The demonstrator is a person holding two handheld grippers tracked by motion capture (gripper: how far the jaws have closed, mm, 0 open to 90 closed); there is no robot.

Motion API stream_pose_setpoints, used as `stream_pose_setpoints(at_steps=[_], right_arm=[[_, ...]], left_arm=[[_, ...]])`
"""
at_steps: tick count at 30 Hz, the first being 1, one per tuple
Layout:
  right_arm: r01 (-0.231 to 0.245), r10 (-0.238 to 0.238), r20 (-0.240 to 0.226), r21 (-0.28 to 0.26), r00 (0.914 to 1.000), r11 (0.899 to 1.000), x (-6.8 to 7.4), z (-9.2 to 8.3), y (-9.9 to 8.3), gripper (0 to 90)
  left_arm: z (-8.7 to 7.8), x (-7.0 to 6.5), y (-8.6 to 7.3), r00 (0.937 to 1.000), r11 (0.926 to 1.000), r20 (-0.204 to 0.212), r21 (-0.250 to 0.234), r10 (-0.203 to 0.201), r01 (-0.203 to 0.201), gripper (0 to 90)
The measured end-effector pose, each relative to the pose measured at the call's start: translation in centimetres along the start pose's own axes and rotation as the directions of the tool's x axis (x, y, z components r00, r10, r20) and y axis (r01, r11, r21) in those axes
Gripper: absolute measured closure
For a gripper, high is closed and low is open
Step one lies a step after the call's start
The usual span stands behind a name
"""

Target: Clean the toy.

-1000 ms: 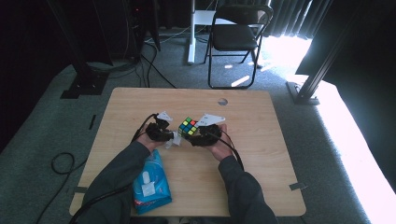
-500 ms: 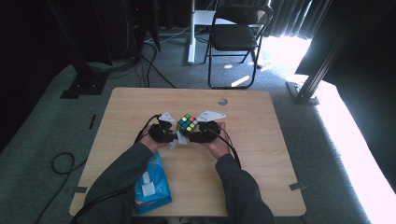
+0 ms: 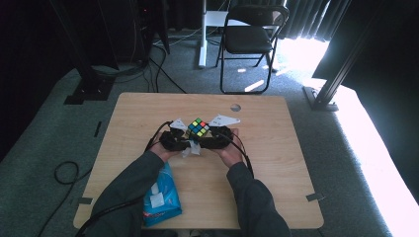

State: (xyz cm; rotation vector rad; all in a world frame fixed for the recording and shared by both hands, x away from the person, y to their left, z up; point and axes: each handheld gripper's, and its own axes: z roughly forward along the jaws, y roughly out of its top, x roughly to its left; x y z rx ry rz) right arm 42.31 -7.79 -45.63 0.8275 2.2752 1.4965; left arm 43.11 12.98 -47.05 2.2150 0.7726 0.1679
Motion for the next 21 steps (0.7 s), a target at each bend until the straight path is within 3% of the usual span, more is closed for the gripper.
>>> stream_pose_setpoints(at_steps=[8,11,21], right_arm=[[0.000,0.000,-0.006,-0.002,1.0000,1.000,0.0,-0.2,0.0,34.3],[-0.005,0.005,-0.010,-0.003,0.9999,1.000,0.0,-0.1,-0.1,34.3],[-0.017,0.017,-0.009,-0.011,0.9998,1.000,0.1,0.1,-0.1,34.3]], left_arm=[[-1.0,1.8,-0.4,0.9961,0.9956,-0.036,-0.051,-0.081,0.079,85.5],[-1.4,2.5,-0.7,0.9905,0.9880,-0.044,-0.089,-0.131,0.126,85.5],[-1.3,2.1,-0.6,0.9915,0.9908,-0.060,-0.077,-0.116,0.111,85.7]])
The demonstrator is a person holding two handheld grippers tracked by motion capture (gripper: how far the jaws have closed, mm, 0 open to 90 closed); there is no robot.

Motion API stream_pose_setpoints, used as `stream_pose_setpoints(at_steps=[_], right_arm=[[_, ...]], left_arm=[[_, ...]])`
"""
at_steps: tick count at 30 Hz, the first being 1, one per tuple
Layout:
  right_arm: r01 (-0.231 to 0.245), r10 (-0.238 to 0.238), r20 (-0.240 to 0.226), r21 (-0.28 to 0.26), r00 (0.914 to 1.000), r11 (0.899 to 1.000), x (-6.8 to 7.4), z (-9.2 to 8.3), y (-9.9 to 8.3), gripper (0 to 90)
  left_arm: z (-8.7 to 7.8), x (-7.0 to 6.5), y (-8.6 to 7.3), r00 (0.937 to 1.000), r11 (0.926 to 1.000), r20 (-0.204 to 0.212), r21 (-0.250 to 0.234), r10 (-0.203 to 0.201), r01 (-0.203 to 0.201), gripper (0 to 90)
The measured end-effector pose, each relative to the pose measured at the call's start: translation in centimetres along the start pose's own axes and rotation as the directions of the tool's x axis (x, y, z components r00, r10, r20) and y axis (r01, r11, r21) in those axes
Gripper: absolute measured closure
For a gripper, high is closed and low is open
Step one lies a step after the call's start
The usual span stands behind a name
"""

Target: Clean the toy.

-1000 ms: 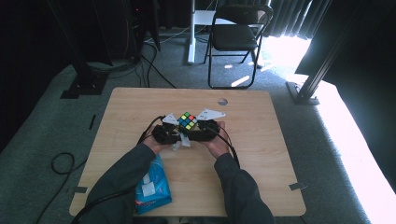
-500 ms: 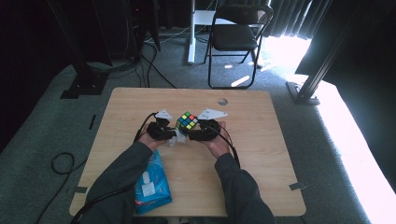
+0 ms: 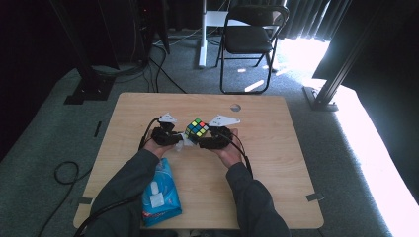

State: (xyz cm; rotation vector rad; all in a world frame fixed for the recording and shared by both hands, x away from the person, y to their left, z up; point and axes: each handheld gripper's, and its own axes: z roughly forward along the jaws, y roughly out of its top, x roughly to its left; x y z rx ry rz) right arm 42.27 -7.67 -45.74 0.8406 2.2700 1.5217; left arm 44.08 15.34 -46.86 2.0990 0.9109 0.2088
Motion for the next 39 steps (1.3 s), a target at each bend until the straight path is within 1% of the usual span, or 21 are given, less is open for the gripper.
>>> stream_pose_setpoints(at_steps=[1,2,3,5,7,9,12,14,16,17,19,21,22,23,27,31,33,34,36,37,39], right_arm=[[-0.004,0.004,0.002,-0.004,1.0000,1.000,0.0,0.0,0.0,34.3],[-0.013,0.013,0.005,-0.010,0.9999,1.000,-0.2,-0.1,0.0,34.3],[-0.019,0.019,0.005,-0.012,0.9998,1.000,-0.2,-0.1,0.0,34.3],[-0.027,0.027,0.004,-0.019,0.9996,0.999,-0.2,-0.1,0.0,34.3],[-0.030,0.030,0.005,-0.022,0.9995,0.999,-0.3,-0.1,0.1,34.3],[-0.039,0.040,0.009,-0.029,0.9992,0.999,-0.3,-0.1,0.0,34.3],[-0.042,0.042,0.013,-0.028,0.9990,0.999,-0.3,-0.1,0.0,34.3],[-0.045,0.046,0.016,-0.032,0.9988,0.998,-0.3,-0.1,0.0,34.3],[-0.053,0.054,0.017,-0.037,0.9984,0.998,-0.3,-0.1,0.1,34.3],[-0.052,0.053,0.019,-0.038,0.9984,0.998,-0.3,-0.1,0.1,34.3],[-0.050,0.051,0.020,-0.037,0.9985,0.998,-0.3,-0.1,0.2,34.3],[-0.052,0.053,0.019,-0.038,0.9984,0.998,-0.4,-0.1,0.3,34.3],[-0.054,0.055,0.019,-0.040,0.9983,0.998,-0.4,-0.1,0.3,34.2],[-0.055,0.055,0.020,-0.040,0.9983,0.998,-0.4,-0.1,0.3,34.2],[-0.055,0.056,0.018,-0.044,0.9983,0.998,-0.4,-0.2,0.3,34.3],[-0.054,0.055,0.020,-0.043,0.9983,0.998,-0.5,-0.3,0.2,34.2],[-0.062,0.063,0.021,-0.041,0.9978,0.997,-0.7,-0.4,0.1,34.3],[-0.062,0.063,0.021,-0.041,0.9978,0.997,-0.7,-0.4,0.1,34.3],[-0.069,0.069,0.015,-0.041,0.9975,0.997,-0.8,-0.6,-0.1,34.2],[-0.074,0.075,0.008,-0.042,0.9972,0.996,-0.9,-0.7,-0.1,34.2],[-0.071,0.071,0.003,-0.038,0.9975,0.997,-1.0,-0.8,-0.1,34.3]], left_arm=[[0.1,-0.1,0.0,1.0000,1.0000,0.000,0.000,0.003,-0.003,85.7],[0.2,-0.4,0.1,0.9998,0.9999,0.008,0.003,0.016,-0.016,85.6],[0.2,-0.4,0.1,0.9998,0.9999,0.008,0.003,0.016,-0.016,85.6],[0.4,-1.0,0.2,0.9994,0.9995,0.015,0.004,0.032,-0.032,85.6],[0.4,-1.0,0.2,0.9994,0.9995,0.015,0.004,0.032,-0.032,85.6],[0.7,-1.4,0.2,0.9992,0.9992,0.008,0.003,0.039,-0.039,85.6],[0.9,-1.6,0.2,0.9991,0.9992,0.013,0.004,0.040,-0.040,85.6],[1.0,-2.1,0.3,0.9981,0.9983,0.023,0.010,0.058,-0.058,85.6],[1.1,-2.2,0.3,0.9977,0.9979,0.027,0.011,0.063,-0.063,85.5],[1.3,-2.6,0.4,0.9965,0.9967,0.028,0.014,0.079,-0.079,85.5],[1.3,-2.8,0.4,0.9959,0.9962,0.032,0.016,0.085,-0.086,85.6],[1.5,-3.1,0.4,0.9943,0.9948,0.040,0.022,0.098,-0.099,85.5],[1.5,-3.3,0.4,0.9927,0.9932,0.045,0.026,0.112,-0.114,85.5],[1.5,-3.4,0.4,0.9920,0.9924,0.042,0.026,0.119,-0.120,85.5],[1.4,-3.2,0.5,0.9923,0.9928,0.042,0.019,0.117,-0.118,85.5],[1.0,-2.8,0.6,0.9947,0.9950,0.029,0.009,0.099,-0.099,85.5],[0.6,-2.3,0.6,0.9965,0.9966,0.013,0.000,0.083,-0.083,85.5],[0.6,-2.3,0.6,0.9965,0.9966,0.013,0.000,0.083,-0.083,85.5],[0.1,-1.7,0.6,0.9983,0.9981,0.002,-0.017,0.059,-0.059,85.4],[0.1,-1.7,0.6,0.9983,0.9981,0.002,-0.017,0.059,-0.059,85.4],[-0.4,-1.2,0.6,0.9993,0.9987,-0.008,-0.037,0.036,-0.036,85.5]])
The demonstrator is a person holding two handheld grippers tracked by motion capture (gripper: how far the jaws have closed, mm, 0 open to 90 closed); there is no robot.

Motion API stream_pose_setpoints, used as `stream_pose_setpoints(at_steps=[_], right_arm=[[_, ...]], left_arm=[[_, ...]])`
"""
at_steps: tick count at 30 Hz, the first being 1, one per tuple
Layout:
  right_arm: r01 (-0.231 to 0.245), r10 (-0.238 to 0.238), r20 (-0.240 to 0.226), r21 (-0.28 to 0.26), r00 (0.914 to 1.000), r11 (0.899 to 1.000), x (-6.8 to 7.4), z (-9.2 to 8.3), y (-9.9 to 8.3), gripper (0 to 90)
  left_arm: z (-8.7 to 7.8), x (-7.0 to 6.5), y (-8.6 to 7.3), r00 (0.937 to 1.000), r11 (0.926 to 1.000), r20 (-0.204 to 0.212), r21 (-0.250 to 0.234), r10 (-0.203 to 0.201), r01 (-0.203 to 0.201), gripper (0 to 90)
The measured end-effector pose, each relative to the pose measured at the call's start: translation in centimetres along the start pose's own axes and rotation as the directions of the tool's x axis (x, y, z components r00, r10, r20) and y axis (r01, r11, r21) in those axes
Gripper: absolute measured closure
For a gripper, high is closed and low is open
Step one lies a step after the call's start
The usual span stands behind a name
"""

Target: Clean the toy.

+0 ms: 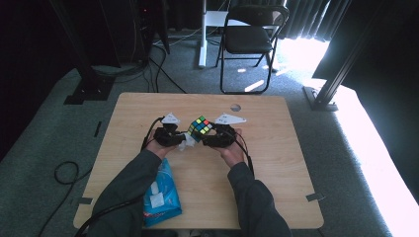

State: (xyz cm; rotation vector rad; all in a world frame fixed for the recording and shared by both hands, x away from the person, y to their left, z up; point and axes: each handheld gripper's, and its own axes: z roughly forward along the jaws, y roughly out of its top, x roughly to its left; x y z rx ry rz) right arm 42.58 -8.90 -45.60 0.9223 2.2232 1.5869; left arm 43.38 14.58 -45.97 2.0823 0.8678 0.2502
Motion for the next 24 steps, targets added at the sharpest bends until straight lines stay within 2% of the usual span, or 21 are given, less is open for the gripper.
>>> stream_pose_setpoints(at_steps=[9,17,21,24], right_arm=[[0.008,-0.009,0.036,0.013,0.9993,1.000,-0.2,-0.1,-0.2,34.2],[0.000,-0.001,0.040,0.034,0.9992,0.999,-0.2,0.4,-0.6,34.3],[0.005,-0.007,0.044,0.052,0.9990,0.999,-0.2,0.8,-0.8,34.3],[0.000,-0.004,0.051,0.061,0.9987,0.998,-0.1,1.0,-1.0,34.3]], left_arm=[[-1.5,0.6,0.2,0.9997,0.9985,-0.016,-0.051,-0.020,0.019,85.4],[-2.3,0.0,0.9,0.9999,0.9964,-0.007,-0.084,0.007,-0.008,85.5],[-3.0,-0.6,1.6,0.9997,0.9931,0.007,-0.115,0.025,-0.024,85.5],[-3.1,-0.9,1.8,0.9985,0.9931,0.024,-0.107,0.049,-0.046,85.4]])
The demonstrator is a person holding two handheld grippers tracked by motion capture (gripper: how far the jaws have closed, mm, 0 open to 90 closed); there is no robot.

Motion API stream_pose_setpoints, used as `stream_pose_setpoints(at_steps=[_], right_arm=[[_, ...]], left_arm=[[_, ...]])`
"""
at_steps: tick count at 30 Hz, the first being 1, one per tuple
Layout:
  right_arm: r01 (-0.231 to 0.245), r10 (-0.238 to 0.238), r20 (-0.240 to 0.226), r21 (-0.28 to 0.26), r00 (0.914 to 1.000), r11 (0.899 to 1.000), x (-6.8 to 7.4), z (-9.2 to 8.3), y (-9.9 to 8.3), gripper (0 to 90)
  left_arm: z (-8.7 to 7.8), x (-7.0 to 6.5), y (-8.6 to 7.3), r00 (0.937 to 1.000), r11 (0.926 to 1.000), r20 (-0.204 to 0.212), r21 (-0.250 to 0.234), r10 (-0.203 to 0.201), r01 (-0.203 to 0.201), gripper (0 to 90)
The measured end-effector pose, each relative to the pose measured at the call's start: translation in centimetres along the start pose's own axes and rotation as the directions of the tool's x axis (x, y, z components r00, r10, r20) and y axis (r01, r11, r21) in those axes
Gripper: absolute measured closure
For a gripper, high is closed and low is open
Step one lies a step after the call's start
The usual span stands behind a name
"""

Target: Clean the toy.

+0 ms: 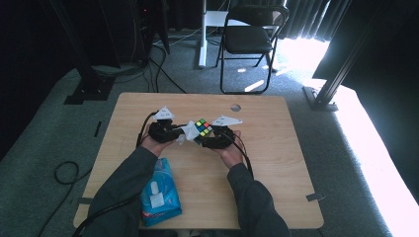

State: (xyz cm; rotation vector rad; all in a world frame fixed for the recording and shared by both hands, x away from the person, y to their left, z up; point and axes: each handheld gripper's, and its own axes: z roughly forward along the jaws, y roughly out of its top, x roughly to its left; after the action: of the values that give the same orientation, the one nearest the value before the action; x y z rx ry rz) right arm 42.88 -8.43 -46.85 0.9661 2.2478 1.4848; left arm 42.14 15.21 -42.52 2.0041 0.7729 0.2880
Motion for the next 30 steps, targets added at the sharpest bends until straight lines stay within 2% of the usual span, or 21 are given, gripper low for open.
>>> stream_pose_setpoints(at_steps=[6,10,13,15,16,17,19,20,22,24,30], right_arm=[[-0.003,0.003,0.017,0.002,0.9998,1.000,0.0,0.0,0.2,34.3],[-0.011,0.011,0.028,-0.005,0.9995,1.000,-0.1,-0.2,0.3,34.2],[-0.016,0.016,0.027,-0.011,0.9995,1.000,-0.3,-0.3,0.3,34.3],[-0.023,0.023,0.025,-0.020,0.9994,1.000,-0.3,-0.4,0.4,34.3],[-0.022,0.023,0.023,-0.027,0.9995,0.999,-0.3,-0.5,0.4,34.3],[-0.020,0.021,0.023,-0.027,0.9995,0.999,-0.3,-0.6,0.5,34.3],[-0.016,0.016,0.022,-0.026,0.9996,1.000,-0.2,-0.6,0.5,34.3],[-0.016,0.016,0.020,-0.027,0.9997,1.000,-0.2,-0.7,0.5,34.3],[-0.014,0.015,0.018,-0.028,0.9997,0.999,-0.2,-0.7,0.5,34.2],[-0.005,0.005,0.013,-0.026,0.9999,1.000,-0.1,-0.9,0.5,34.3],[0.006,-0.005,0.020,-0.009,0.9998,1.000,-0.1,-0.8,0.3,34.2]], left_arm=[[0.7,-0.6,-0.2,0.9989,0.9989,0.035,0.032,0.032,-0.034,85.3],[1.2,-0.6,-0.5,0.9989,0.9984,0.037,0.048,0.027,-0.029,85.2],[1.7,-0.5,-0.9,0.9989,0.9961,0.034,0.081,0.032,-0.035,85.2],[2.1,-0.6,-1.2,0.9984,0.9919,0.031,0.117,0.047,-0.050,85.1],[2.5,-0.7,-1.4,0.9980,0.9872,0.025,0.148,0.058,-0.061,85.0],[2.5,-0.7,-1.4,0.9980,0.9872,0.025,0.148,0.058,-0.061,84.9],[2.9,-0.5,-1.6,0.9980,0.9791,0.025,0.194,0.057,-0.061,84.6],[2.9,-0.2,-1.7,0.9984,0.9754,0.010,0.213,0.056,-0.056,84.6],[2.9,0.1,-1.9,0.9990,0.9754,-0.001,0.216,0.045,-0.044,84.6],[2.5,1.0,-2.1,0.9994,0.9769,-0.030,0.213,0.014,-0.008,84.6],[1.6,2.4,-2.4,0.9973,0.9795,-0.071,0.199,-0.018,0.032,84.7]])
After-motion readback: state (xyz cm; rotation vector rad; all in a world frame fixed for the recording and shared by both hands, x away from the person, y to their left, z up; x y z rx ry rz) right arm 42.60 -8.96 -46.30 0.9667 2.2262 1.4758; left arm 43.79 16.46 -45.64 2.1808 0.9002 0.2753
